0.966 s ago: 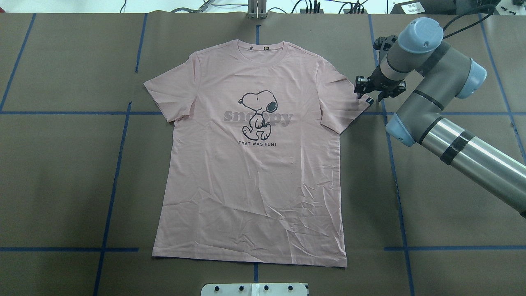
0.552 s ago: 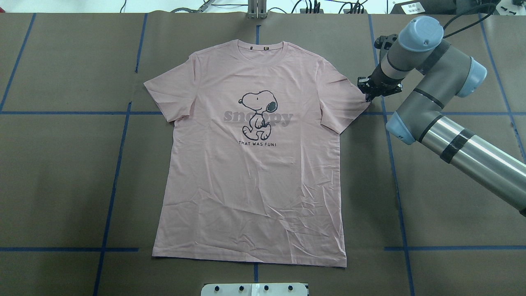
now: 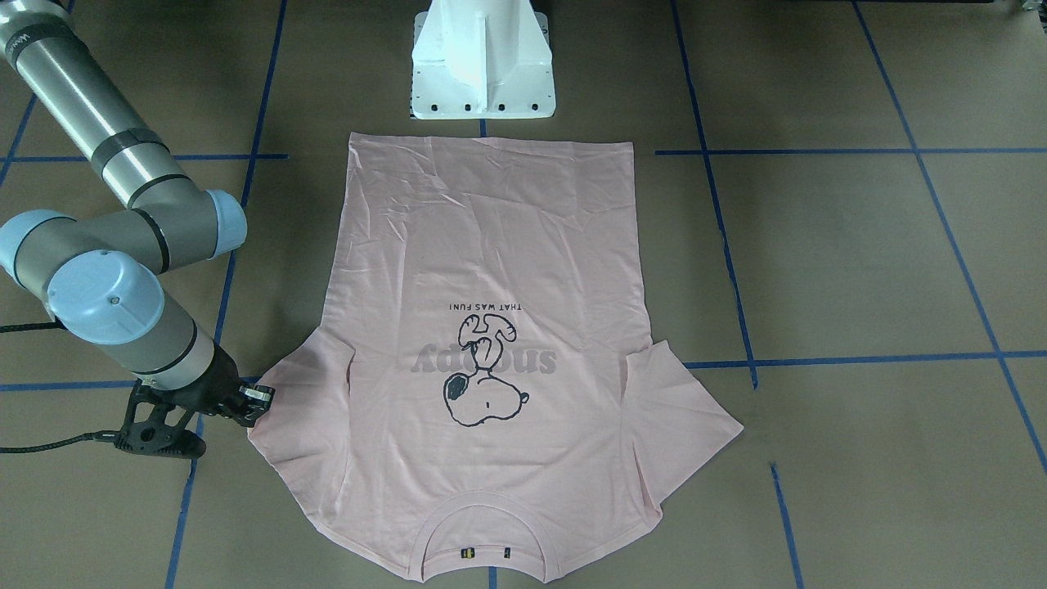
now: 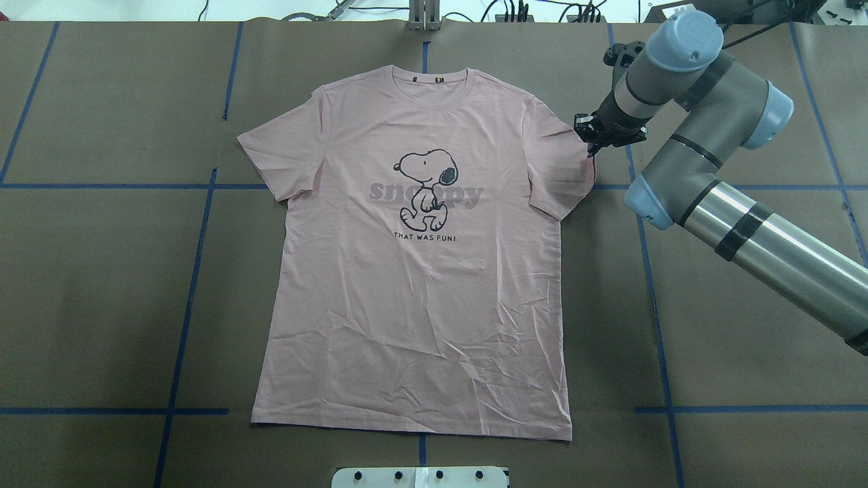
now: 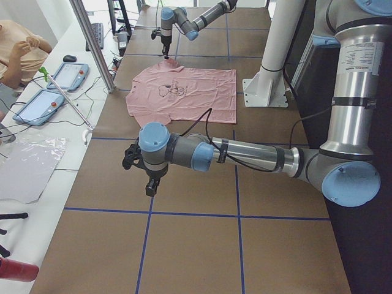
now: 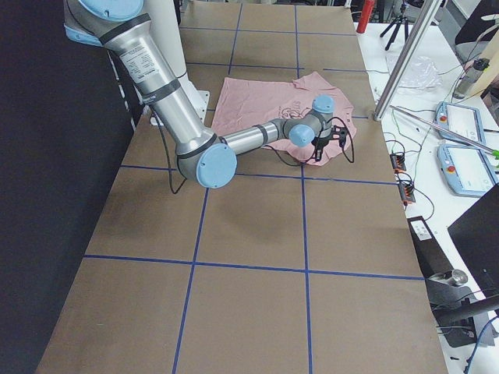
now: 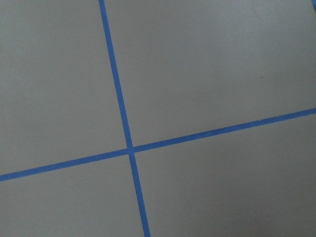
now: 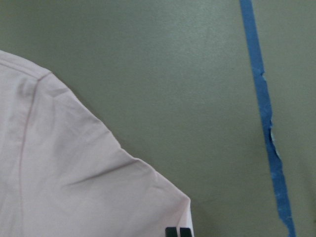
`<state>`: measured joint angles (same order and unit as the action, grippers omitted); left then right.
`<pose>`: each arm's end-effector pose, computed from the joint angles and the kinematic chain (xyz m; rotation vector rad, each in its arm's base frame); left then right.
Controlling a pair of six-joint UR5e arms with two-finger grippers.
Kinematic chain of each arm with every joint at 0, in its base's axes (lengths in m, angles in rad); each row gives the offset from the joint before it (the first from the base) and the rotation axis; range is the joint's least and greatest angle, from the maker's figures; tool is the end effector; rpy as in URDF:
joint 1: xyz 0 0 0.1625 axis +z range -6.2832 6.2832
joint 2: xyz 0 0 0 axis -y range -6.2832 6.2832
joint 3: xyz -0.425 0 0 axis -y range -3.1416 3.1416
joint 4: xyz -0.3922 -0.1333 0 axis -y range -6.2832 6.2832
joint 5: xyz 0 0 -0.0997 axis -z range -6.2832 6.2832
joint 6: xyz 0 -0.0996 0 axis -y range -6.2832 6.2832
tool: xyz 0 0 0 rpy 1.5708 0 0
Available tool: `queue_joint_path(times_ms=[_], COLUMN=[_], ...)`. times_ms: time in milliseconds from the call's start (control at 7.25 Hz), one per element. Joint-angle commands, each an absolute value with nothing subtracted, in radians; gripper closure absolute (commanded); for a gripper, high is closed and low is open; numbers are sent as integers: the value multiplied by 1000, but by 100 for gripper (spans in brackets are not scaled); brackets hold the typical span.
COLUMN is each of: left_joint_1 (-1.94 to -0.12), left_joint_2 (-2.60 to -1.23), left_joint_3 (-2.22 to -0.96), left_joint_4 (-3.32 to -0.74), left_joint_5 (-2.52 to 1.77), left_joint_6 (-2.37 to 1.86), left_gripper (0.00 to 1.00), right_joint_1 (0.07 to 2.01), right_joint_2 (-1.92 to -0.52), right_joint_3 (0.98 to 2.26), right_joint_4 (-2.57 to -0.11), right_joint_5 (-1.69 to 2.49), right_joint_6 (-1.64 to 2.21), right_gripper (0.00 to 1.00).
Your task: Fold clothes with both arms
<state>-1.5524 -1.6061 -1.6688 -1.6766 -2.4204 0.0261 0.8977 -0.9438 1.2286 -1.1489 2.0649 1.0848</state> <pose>-0.0490 -0.5171 0.5754 0.2279 0.8450 0.1432 -0.4056 -0.6467 0.3984 0.0771 -0.8353 0.2128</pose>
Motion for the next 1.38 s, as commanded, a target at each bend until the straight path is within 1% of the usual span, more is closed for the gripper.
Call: queue_joint_path(times_ms=[0,276,414,552,690,828,966,1103,1241], left_joint_1=[-1552,-1552,-1552,-1552,-1546,-1540,-1458,-1372,-1285], left_joint_2=[-1606,-1606,-1606,-1606,-1608,-1621,-1647,-1688,-1762], left_joint_3=[-1675,-1675,-1675,-1671,-1663,-1663,-1660,-1642,-1641], left_joint_4=[-1677,-1678,-1678,-1678,-1680,-1702,-1838,-1950,-2015], left_joint_5=[-2421,-2422,-2422,-2457,-2590,-2638,-2635,-2632,-2602], left_joint_6=[26,26,26,29,23,-59,-181,-345,-502], left_gripper=[0,0,0,0,0,0,0,0,0], right_joint_1=[829,799,799,799,799,801,808,828,836], right_joint_2=[-826,-676,-672,-667,-661,-663,-676,-742,-849], right_joint_3=[1183,1028,1013,1000,999,1003,1034,1142,1272], right_joint_4=[-1155,-1149,-1149,-1147,-1147,-1141,-1137,-1138,-1137], right_joint_5=[2004,1967,1950,1941,1940,1942,1945,1957,1986], right_joint_6=[1255,1285,1285,1278,1273,1237,1179,1175,1175], right_gripper=[100,100,100,73,1,0,0,0,0])
